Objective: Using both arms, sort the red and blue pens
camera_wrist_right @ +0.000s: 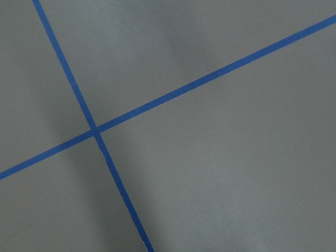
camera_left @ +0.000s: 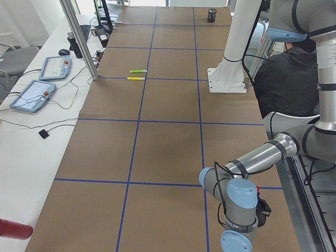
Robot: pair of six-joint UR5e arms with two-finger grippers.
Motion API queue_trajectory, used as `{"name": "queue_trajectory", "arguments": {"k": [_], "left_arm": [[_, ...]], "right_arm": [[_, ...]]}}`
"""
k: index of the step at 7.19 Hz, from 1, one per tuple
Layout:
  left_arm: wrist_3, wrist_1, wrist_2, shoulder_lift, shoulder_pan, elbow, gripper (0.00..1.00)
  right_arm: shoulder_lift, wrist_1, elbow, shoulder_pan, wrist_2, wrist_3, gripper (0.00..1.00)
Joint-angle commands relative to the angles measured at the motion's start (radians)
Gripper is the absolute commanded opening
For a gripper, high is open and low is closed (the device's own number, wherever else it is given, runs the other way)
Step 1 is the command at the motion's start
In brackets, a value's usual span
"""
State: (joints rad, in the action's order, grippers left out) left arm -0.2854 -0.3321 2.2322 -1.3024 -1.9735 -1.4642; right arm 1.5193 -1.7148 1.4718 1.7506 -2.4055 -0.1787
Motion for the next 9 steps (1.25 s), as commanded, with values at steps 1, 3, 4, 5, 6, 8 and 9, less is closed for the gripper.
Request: {"name": "queue_trajectory", "arguments": {"k": [1,3,4,5,6,8,9], "left_arm": [[0.000,0.005,-0.002,-0.003,-0.053,0.044,0.00],[0.006,0.008,0.001,-0.002,-0.068,0.050,0.00],[0.008,0.008,0.003,0.000,-0.071,0.057,0.00],[0.008,0.007,0.001,0.003,-0.083,0.058,0.00],[0.009,0.008,0.003,0.009,-0.085,0.065,0.00],[0.009,-0.004,0.010,0.020,-0.085,0.117,0.00],[0.011,-0.010,0.010,0.029,-0.085,0.120,0.00]], "right_arm": [[0.009,0.000,0.022,0.000,-0.010,-0.019,1.00],[0.012,0.000,0.033,0.000,-0.009,-0.019,1.00],[0.012,0.000,0.033,0.000,-0.009,-0.021,1.00],[0.012,0.000,0.033,0.000,-0.009,-0.021,1.00],[0.012,0.000,0.033,0.000,-0.009,-0.019,1.00],[0.012,0.000,0.038,0.000,-0.004,-0.019,1.00],[0.018,0.000,0.044,0.000,-0.006,-0.019,1.00]]}}
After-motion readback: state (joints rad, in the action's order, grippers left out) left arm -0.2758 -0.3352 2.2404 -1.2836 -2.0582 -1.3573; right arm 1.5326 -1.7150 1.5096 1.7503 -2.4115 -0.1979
